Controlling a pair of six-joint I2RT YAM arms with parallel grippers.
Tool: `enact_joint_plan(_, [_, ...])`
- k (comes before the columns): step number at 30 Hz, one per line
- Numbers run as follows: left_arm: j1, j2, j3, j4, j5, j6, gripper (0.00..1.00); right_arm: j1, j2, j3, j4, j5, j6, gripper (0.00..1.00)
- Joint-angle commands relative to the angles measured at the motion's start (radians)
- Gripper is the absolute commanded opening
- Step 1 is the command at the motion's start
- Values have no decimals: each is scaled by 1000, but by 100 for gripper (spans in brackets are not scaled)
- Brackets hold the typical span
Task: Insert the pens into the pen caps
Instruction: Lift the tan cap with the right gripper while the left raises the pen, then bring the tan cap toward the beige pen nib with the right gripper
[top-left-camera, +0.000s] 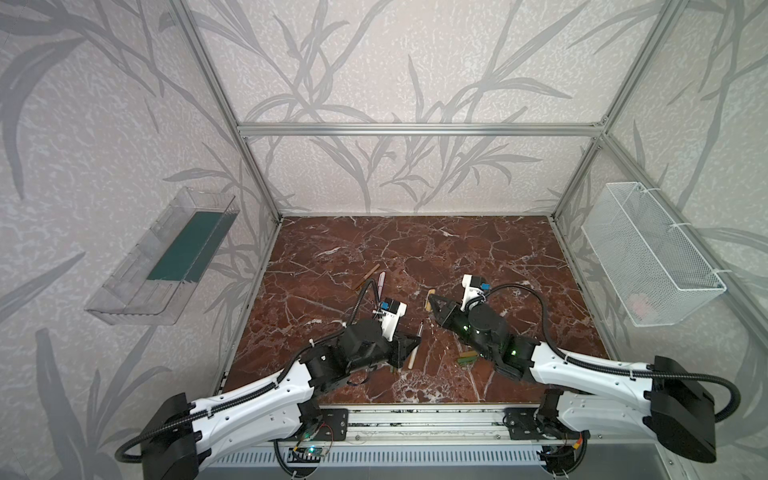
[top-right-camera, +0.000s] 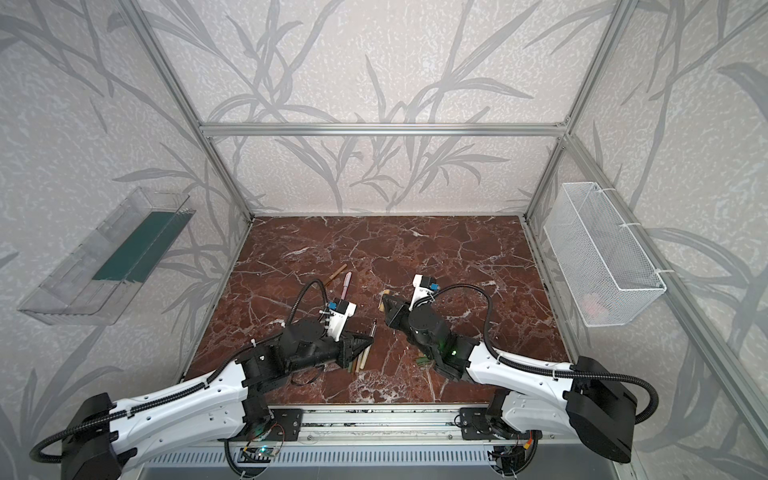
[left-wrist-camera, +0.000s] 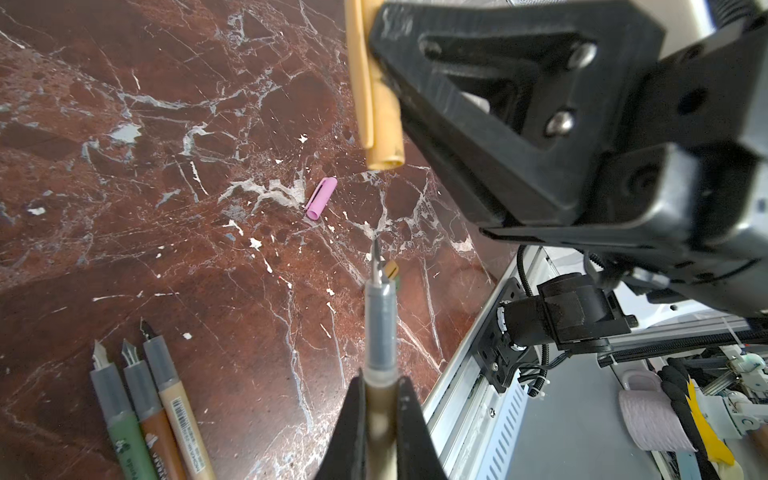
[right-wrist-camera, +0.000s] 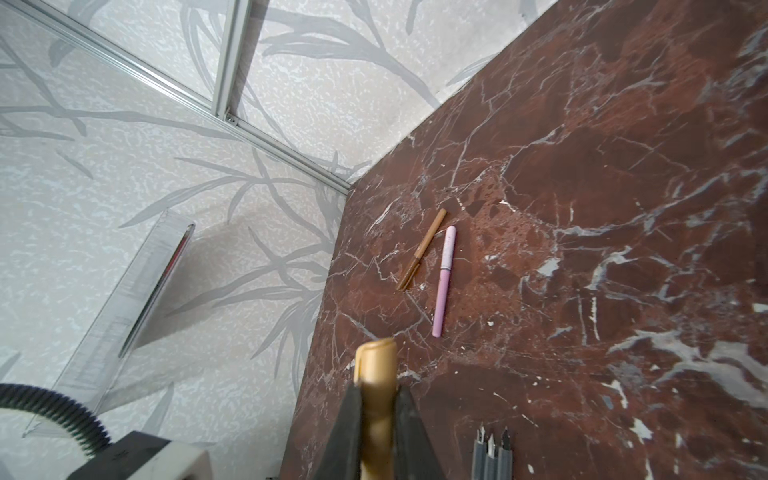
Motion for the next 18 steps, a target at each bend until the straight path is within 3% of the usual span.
enact_joint_plan(1, [-1,-3,2,32,-16,-10,0,-3,22,35,53,-54,4,0])
enact_joint_plan(18, [-2,-50,5,-33,-79,2,0,-3,71,25,84,-56,-8,0])
